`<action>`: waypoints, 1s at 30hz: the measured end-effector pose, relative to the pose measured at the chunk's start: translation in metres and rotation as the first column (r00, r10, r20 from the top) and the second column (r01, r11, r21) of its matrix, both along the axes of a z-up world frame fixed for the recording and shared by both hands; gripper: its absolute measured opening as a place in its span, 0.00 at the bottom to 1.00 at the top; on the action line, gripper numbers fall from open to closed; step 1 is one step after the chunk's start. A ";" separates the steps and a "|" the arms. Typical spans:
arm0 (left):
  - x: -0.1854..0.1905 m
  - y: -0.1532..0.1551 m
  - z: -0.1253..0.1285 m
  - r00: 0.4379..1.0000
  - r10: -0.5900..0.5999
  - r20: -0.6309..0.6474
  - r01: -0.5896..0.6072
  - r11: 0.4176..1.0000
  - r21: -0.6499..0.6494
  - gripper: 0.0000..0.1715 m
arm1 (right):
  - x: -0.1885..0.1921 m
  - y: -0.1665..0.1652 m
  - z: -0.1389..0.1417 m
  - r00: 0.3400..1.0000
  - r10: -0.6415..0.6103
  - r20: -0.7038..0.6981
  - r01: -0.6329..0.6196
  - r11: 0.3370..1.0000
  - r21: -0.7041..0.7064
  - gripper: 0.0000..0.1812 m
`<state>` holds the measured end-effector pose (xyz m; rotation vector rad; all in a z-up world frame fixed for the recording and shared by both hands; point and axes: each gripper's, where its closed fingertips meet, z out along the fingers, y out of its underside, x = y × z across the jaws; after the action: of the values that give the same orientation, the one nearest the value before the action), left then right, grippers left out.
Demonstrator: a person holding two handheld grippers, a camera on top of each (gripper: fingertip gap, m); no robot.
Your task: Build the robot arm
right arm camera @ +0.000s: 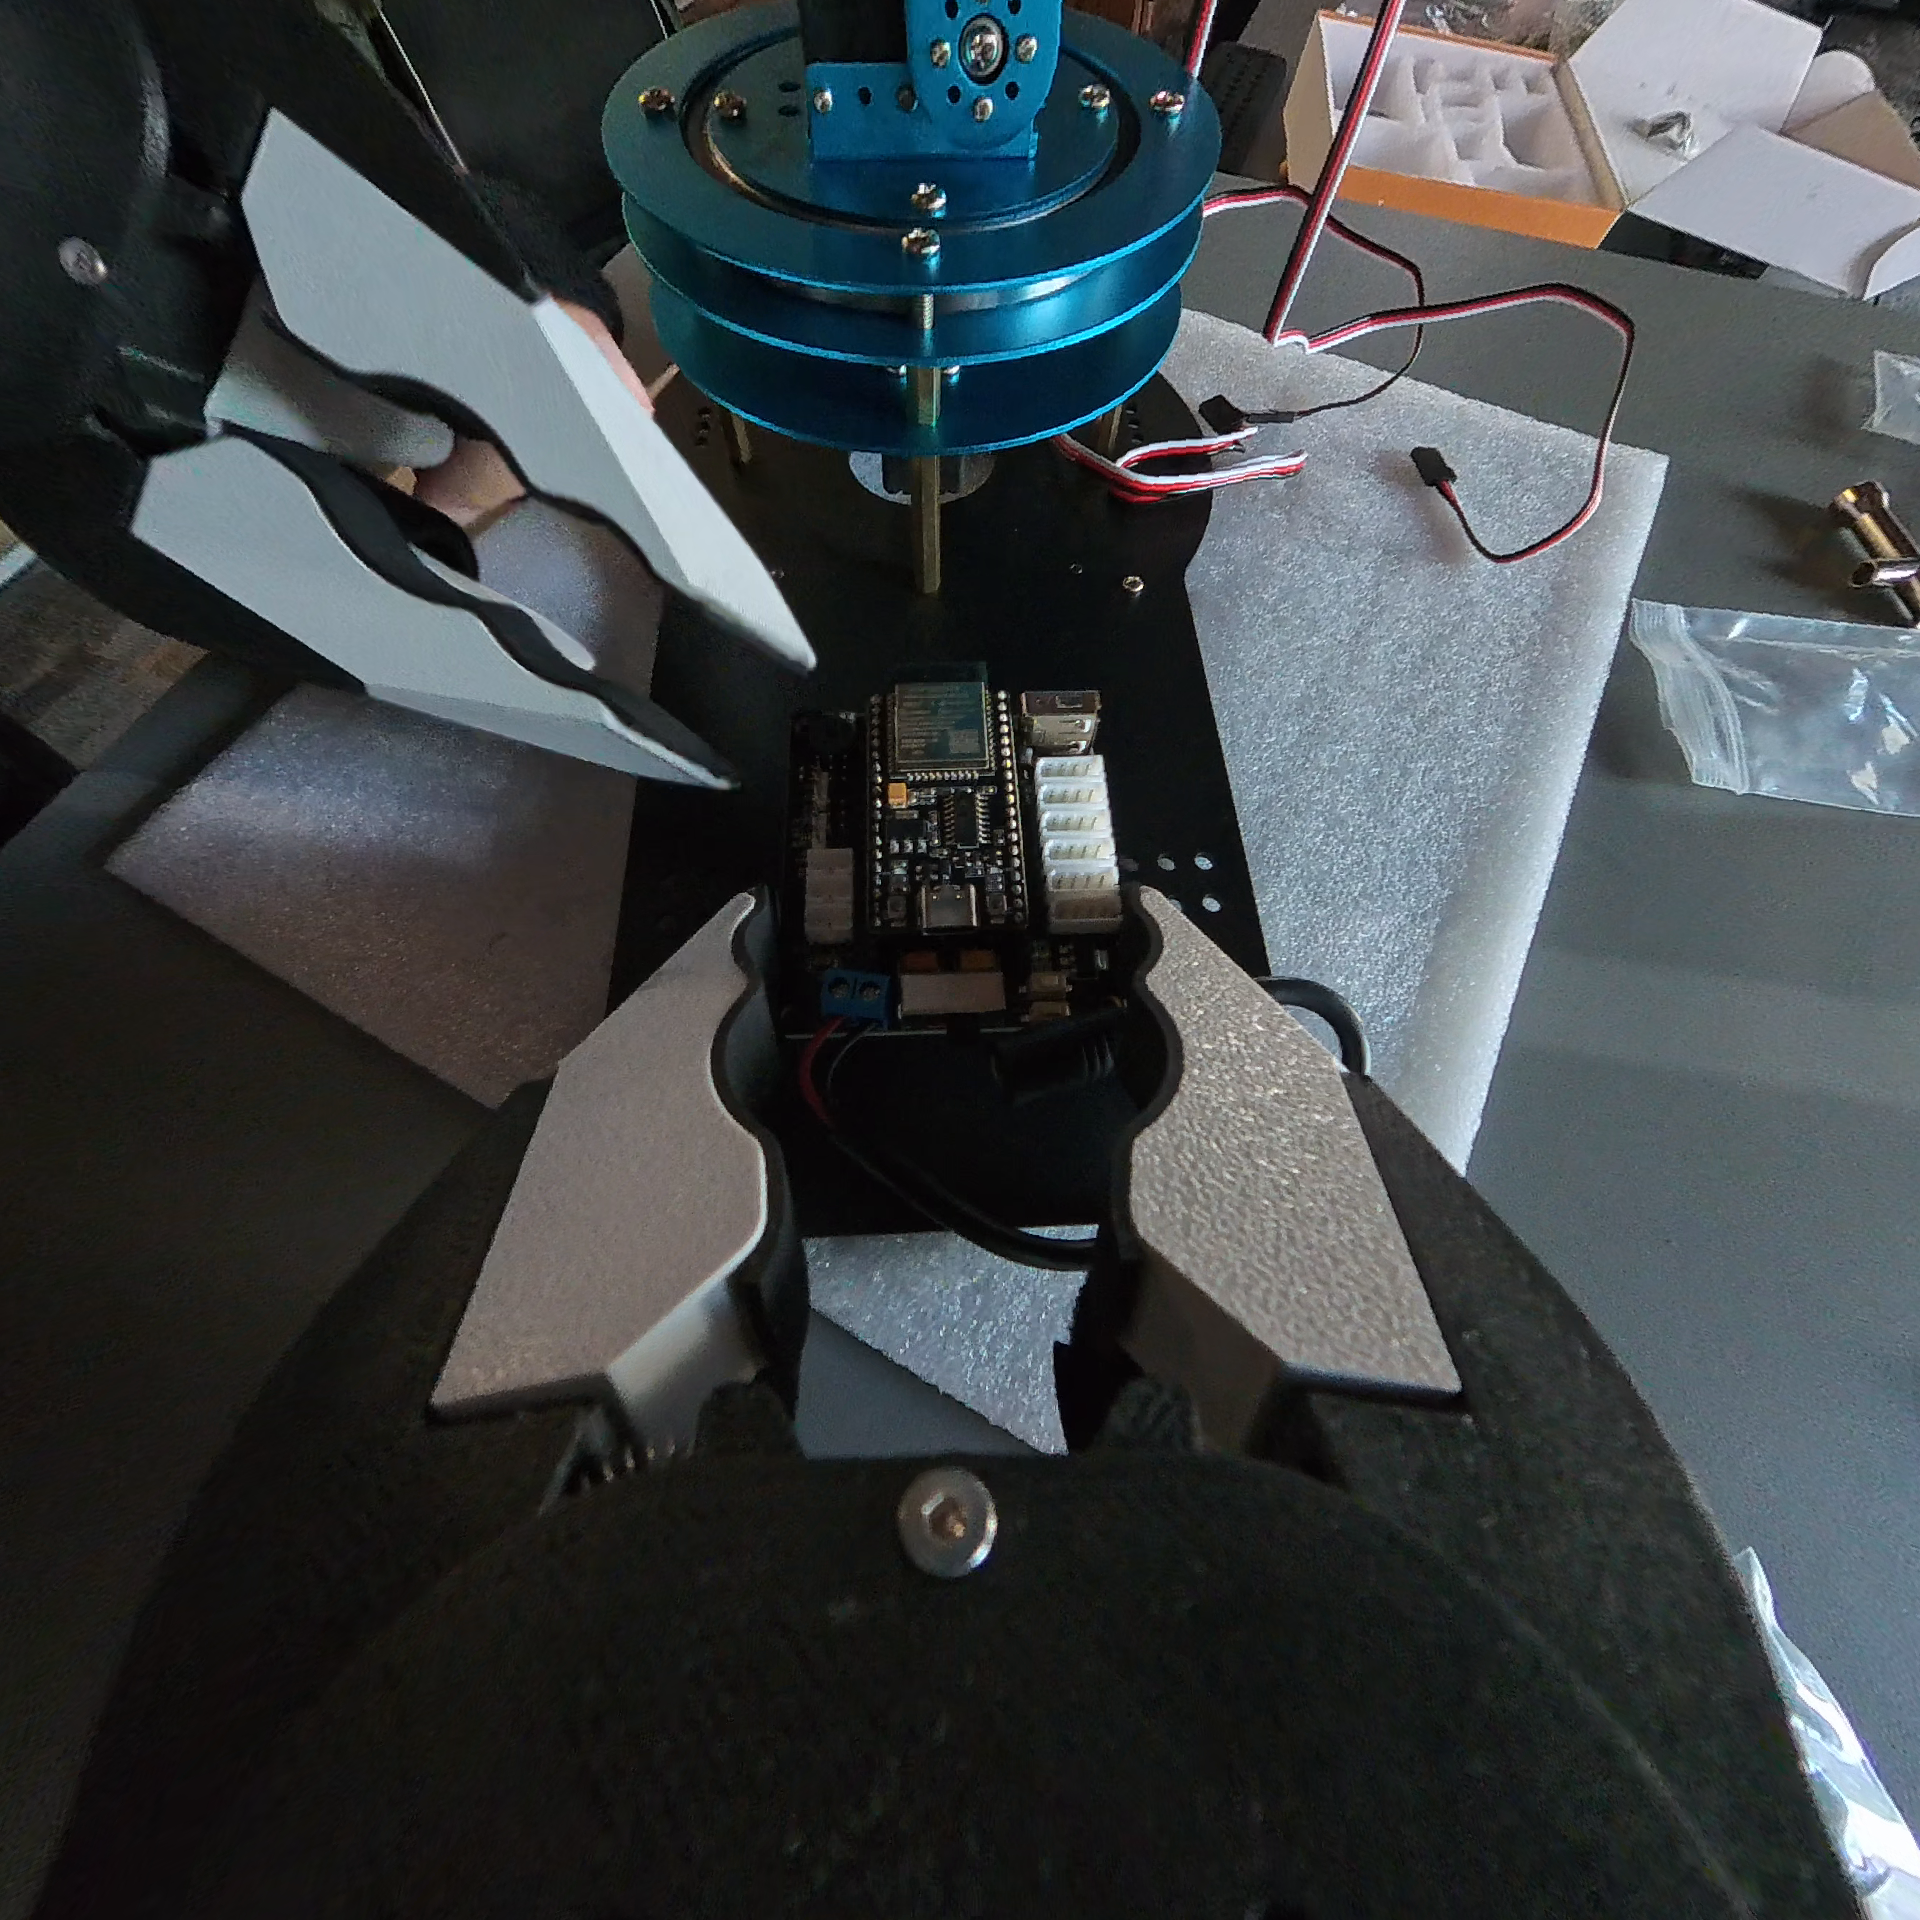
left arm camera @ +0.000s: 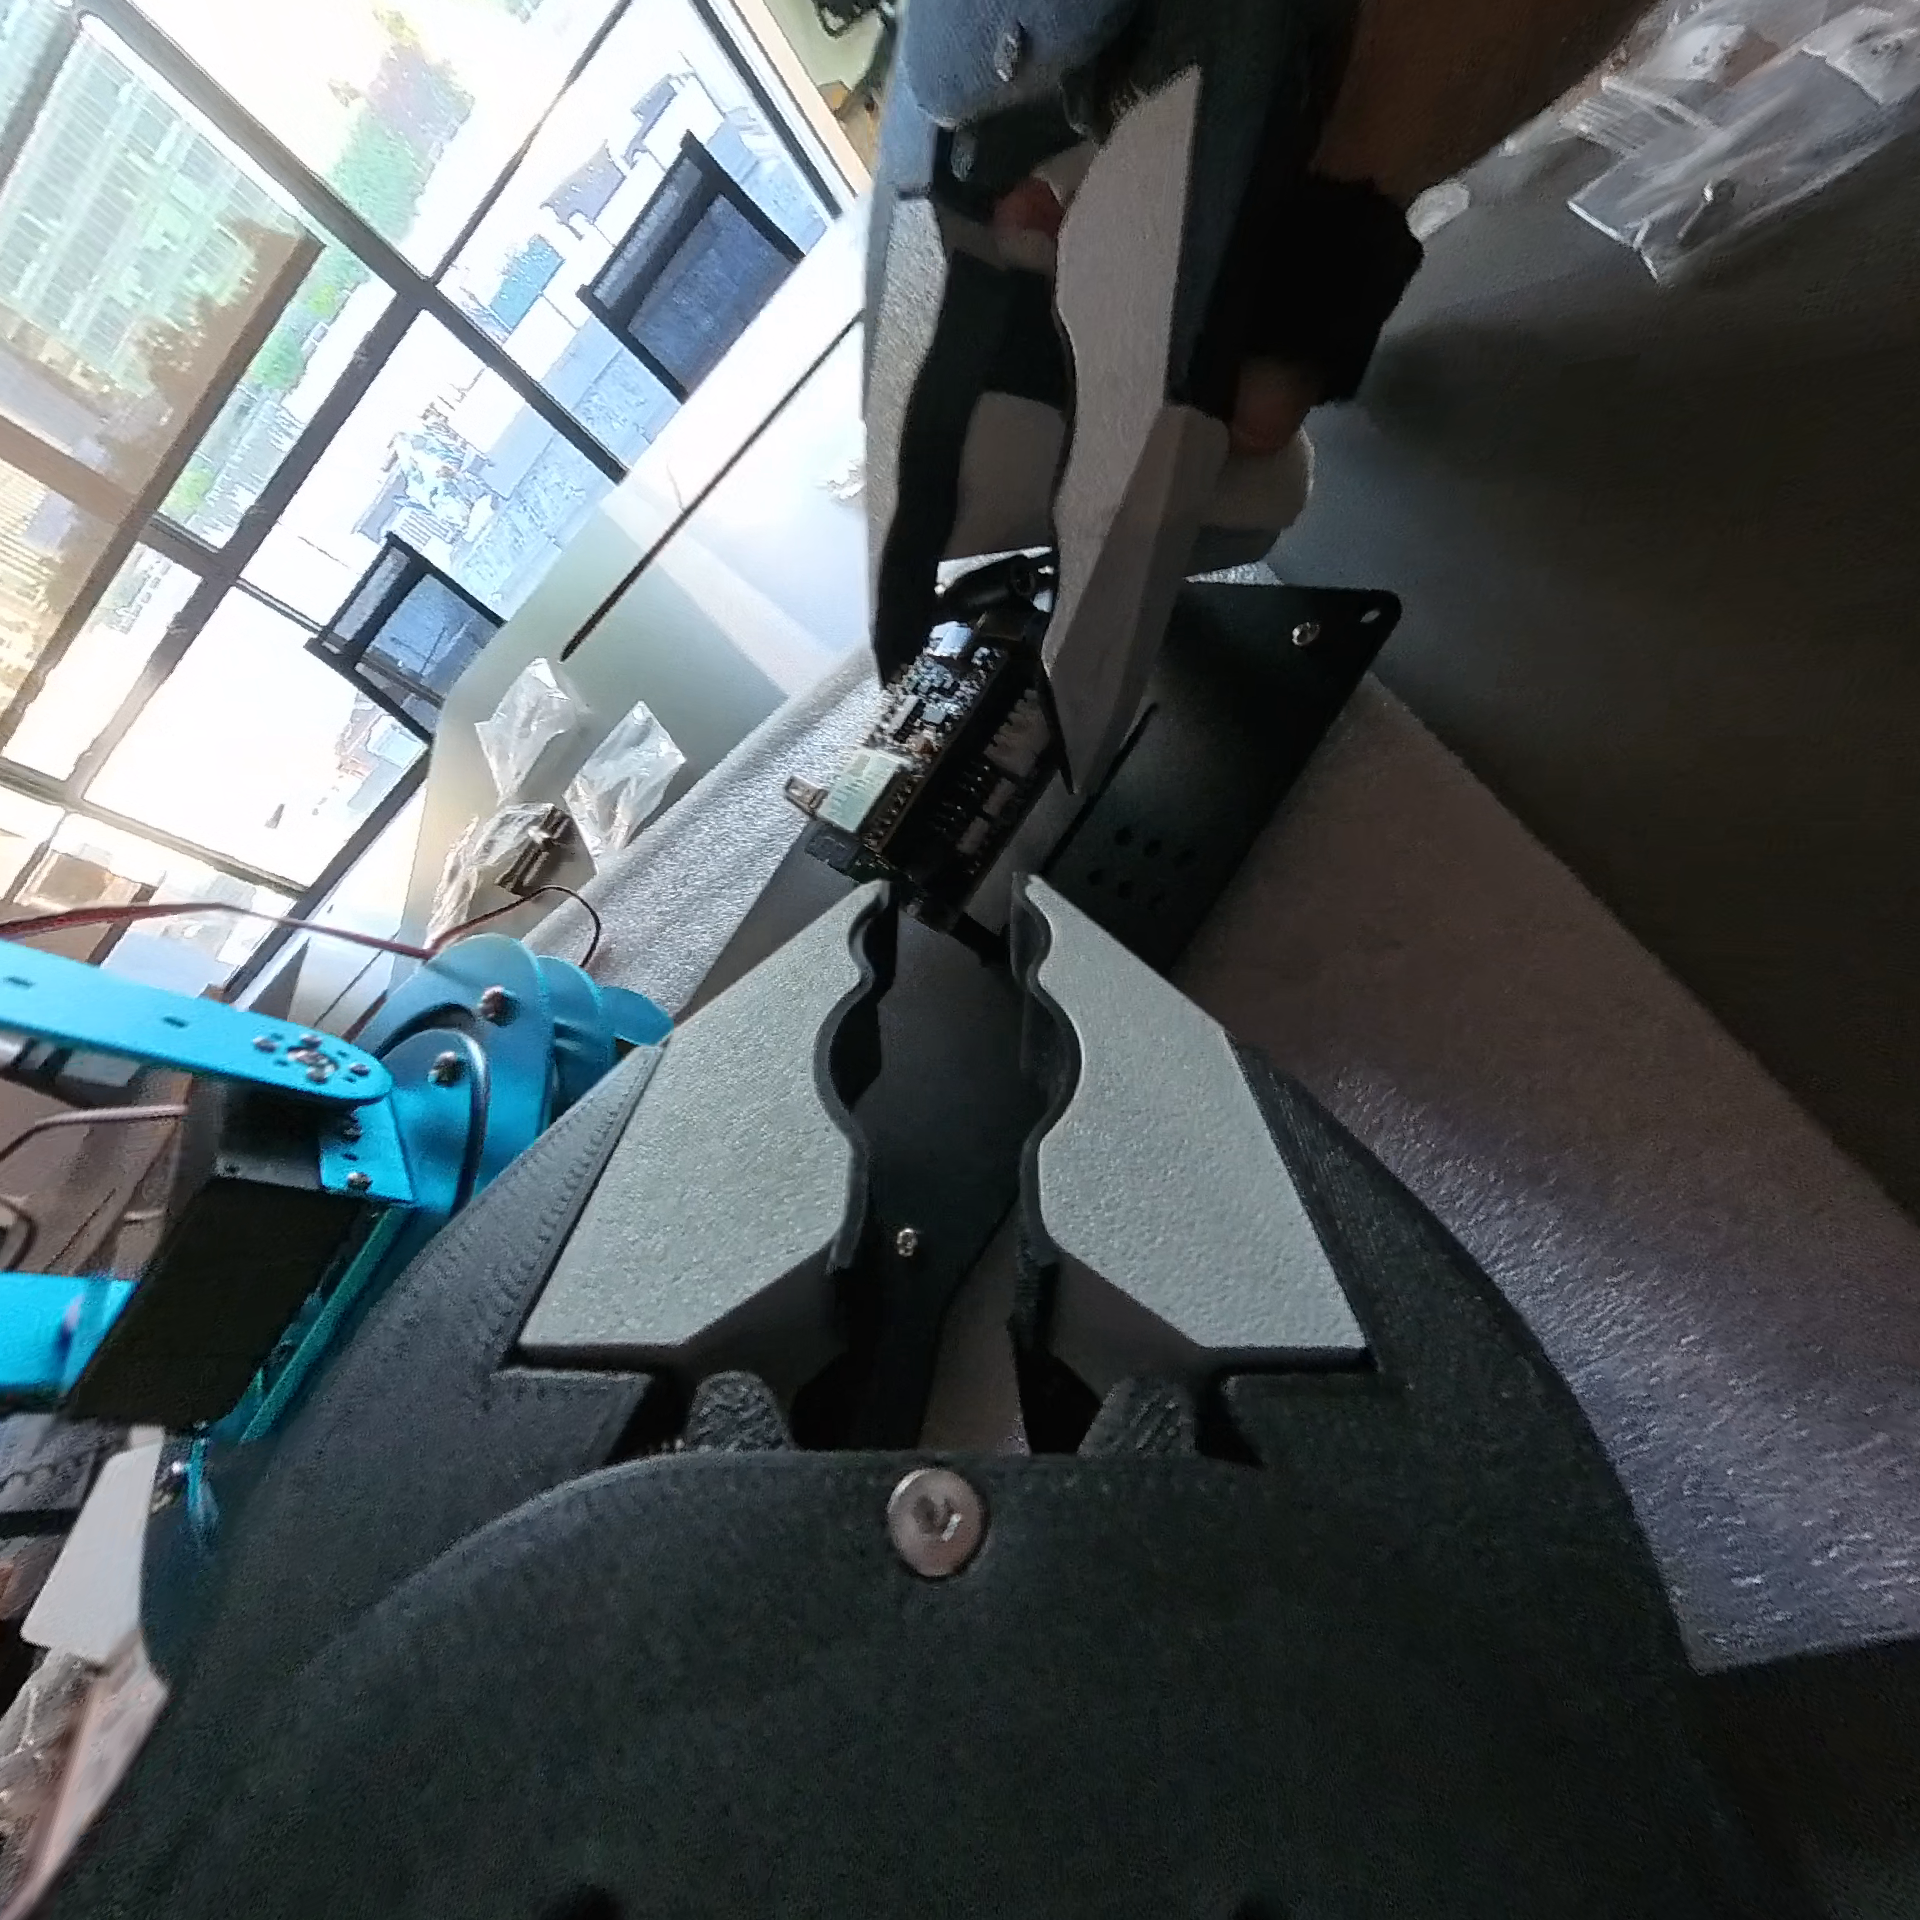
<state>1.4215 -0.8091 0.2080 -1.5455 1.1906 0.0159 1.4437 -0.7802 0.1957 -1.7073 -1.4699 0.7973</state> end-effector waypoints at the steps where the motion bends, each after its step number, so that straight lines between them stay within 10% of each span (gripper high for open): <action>1: -0.001 0.000 0.003 1.000 0.011 0.023 -0.011 1.000 0.000 0.13 | 0.000 0.000 0.000 1.000 0.000 -0.002 0.000 1.000 0.003 0.35; 30: -0.009 -0.004 0.003 0.990 0.093 0.107 -0.081 0.990 -0.117 0.12 | 0.084 0.019 0.047 0.975 -0.223 0.008 0.221 0.970 0.102 0.35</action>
<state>1.4128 -0.8130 0.2114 -1.6743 1.0499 -0.0806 1.5280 -0.7610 0.2427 -1.7686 -1.2808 0.5786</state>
